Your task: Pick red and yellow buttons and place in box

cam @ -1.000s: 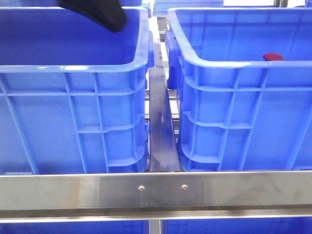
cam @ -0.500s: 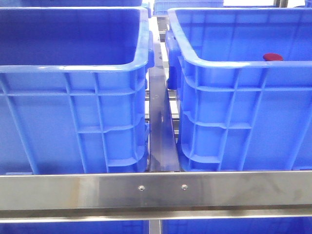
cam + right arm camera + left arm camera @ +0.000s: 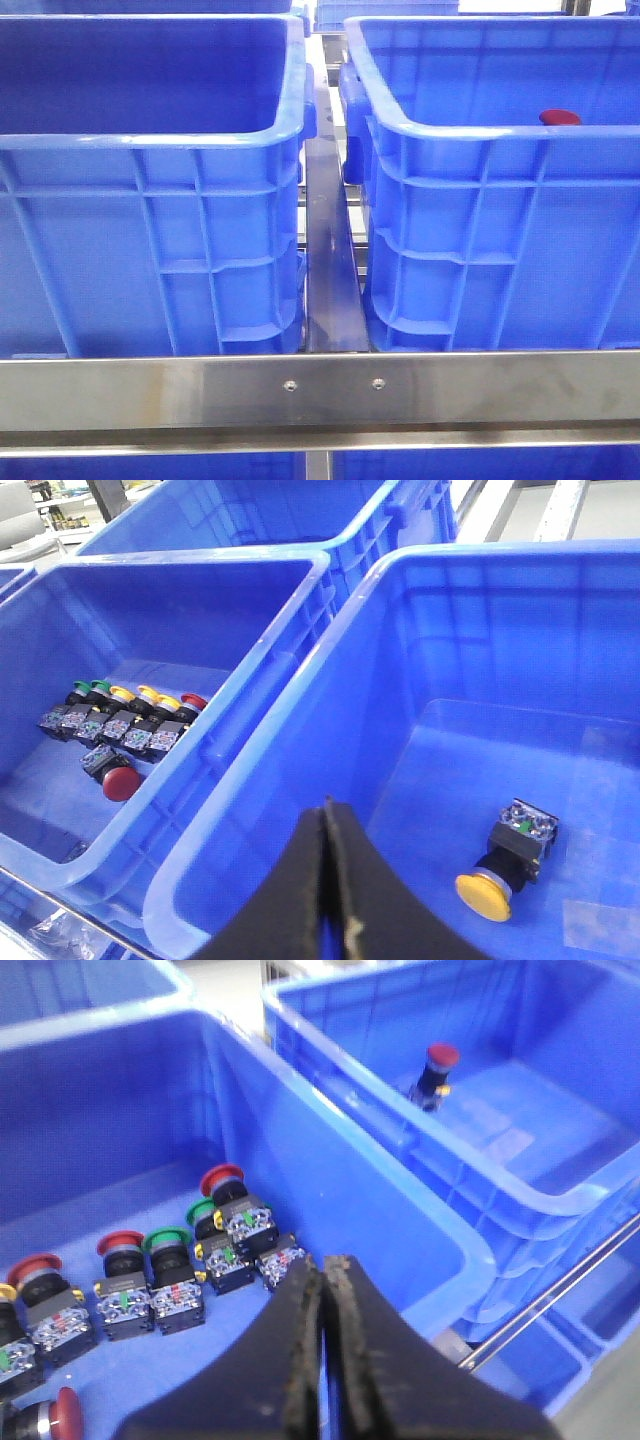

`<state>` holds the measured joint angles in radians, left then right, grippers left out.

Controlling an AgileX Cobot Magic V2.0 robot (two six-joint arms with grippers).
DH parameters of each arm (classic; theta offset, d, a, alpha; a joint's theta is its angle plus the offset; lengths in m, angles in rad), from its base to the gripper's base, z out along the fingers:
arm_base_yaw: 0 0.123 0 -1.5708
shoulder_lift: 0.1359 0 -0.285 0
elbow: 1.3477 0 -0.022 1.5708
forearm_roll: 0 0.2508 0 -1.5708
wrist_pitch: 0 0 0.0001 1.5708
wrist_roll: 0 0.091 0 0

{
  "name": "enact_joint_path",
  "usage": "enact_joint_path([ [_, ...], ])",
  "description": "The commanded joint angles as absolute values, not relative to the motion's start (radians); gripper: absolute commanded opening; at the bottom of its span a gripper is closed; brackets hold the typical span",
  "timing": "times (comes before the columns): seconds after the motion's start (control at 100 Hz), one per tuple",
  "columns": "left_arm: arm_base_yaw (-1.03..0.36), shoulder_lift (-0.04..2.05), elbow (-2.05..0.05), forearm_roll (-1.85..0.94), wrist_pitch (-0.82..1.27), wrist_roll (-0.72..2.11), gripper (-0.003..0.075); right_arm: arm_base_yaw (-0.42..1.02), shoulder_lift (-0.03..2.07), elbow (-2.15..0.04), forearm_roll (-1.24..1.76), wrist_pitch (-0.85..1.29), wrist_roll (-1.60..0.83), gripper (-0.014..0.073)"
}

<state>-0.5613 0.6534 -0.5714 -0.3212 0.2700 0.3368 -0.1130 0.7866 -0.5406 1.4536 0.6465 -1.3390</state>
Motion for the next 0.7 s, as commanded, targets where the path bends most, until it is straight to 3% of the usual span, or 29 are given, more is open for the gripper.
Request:
enact_joint_path([
  [0.0,-0.569,0.589,-0.562,-0.318,0.198,0.325,-0.0020,-0.117,0.779,-0.563,1.508,0.657,-1.345,-0.0069],
  [0.42,-0.548,0.397,-0.416,-0.258,0.201,0.325,-0.0020,-0.117,0.779,-0.563,1.508,0.657,-1.345,-0.0069],
  [0.69,-0.429,0.319,-0.334,-0.258,0.129,0.325,-0.0020,-0.117,0.779,-0.563,1.508,0.657,-1.345,-0.0069],
])
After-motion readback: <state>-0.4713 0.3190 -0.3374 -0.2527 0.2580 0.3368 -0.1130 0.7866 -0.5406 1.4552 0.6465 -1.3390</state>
